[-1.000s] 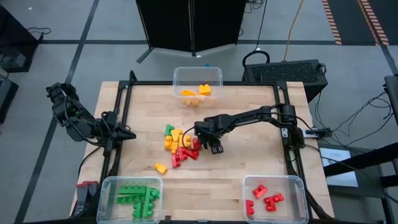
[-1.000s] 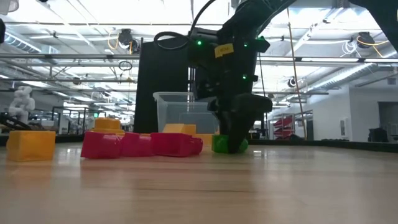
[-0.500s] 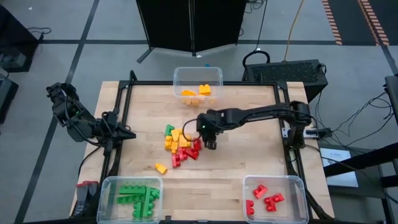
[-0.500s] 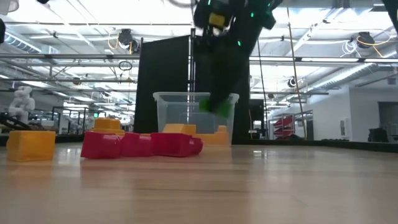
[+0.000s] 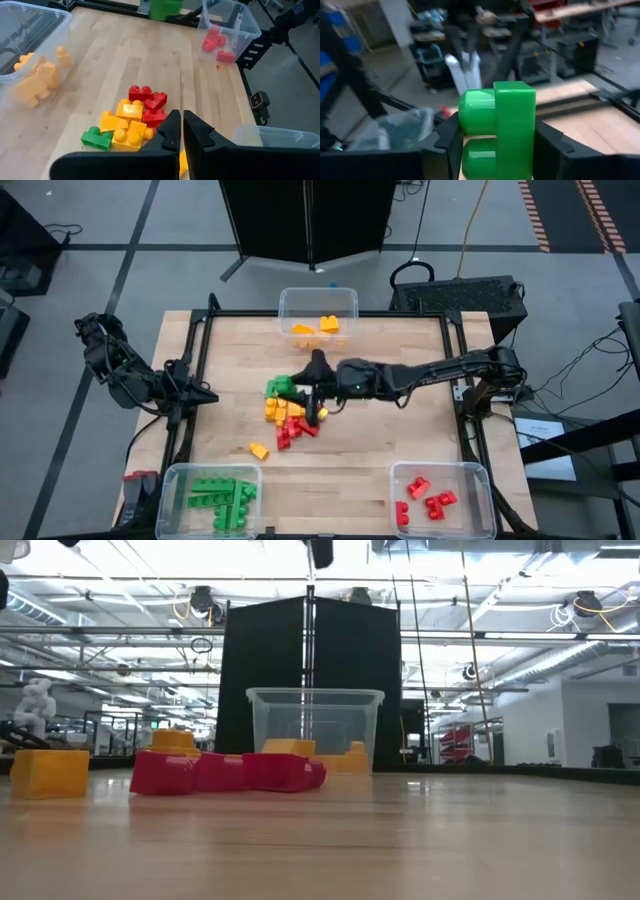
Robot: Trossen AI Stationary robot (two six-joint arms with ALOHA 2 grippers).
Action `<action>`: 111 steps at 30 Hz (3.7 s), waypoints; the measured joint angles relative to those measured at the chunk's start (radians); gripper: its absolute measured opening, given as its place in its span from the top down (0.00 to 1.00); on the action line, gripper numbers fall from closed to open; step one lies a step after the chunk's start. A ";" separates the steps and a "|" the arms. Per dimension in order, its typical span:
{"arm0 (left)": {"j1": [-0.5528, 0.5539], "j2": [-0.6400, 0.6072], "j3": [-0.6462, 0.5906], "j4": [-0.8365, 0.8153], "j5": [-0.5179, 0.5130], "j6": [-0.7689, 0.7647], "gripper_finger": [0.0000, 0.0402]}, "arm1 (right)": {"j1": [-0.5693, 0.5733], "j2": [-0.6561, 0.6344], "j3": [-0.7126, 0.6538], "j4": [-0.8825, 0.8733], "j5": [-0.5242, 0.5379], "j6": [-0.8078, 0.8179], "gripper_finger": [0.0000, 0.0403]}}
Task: Sort blocks
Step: Put the green game piece into the bottom left transparent bin
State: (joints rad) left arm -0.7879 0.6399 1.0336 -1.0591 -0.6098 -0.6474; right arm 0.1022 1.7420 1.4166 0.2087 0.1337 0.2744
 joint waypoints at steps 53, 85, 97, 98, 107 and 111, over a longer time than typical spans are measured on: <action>0.000 0.000 0.000 -0.052 0.007 0.000 0.99 | 0.219 0.809 0.916 -0.205 -0.166 -0.070 0.62; 0.000 0.000 0.000 -0.089 0.007 0.000 0.99 | 0.214 0.784 0.915 -0.233 -0.109 -0.071 0.33; 0.000 -0.002 0.000 -0.094 0.003 -0.002 0.99 | 0.103 0.436 0.939 -0.769 0.161 -0.304 0.37; 0.000 -0.002 0.000 -0.094 -0.005 -0.002 0.99 | 0.083 0.428 0.937 -0.823 0.175 -0.304 0.37; 0.000 -0.002 0.000 -0.094 -0.065 -0.002 0.99 | -0.077 0.487 0.939 -0.948 0.059 -0.263 0.37; 0.000 -0.002 0.000 -0.095 -0.076 -0.018 0.99 | -0.112 0.571 0.937 -0.848 0.003 -0.260 0.37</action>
State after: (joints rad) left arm -0.7876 0.6383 1.0336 -1.1538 -0.6854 -0.6652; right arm -0.0095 2.3131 2.3535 -0.6394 0.1365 0.0139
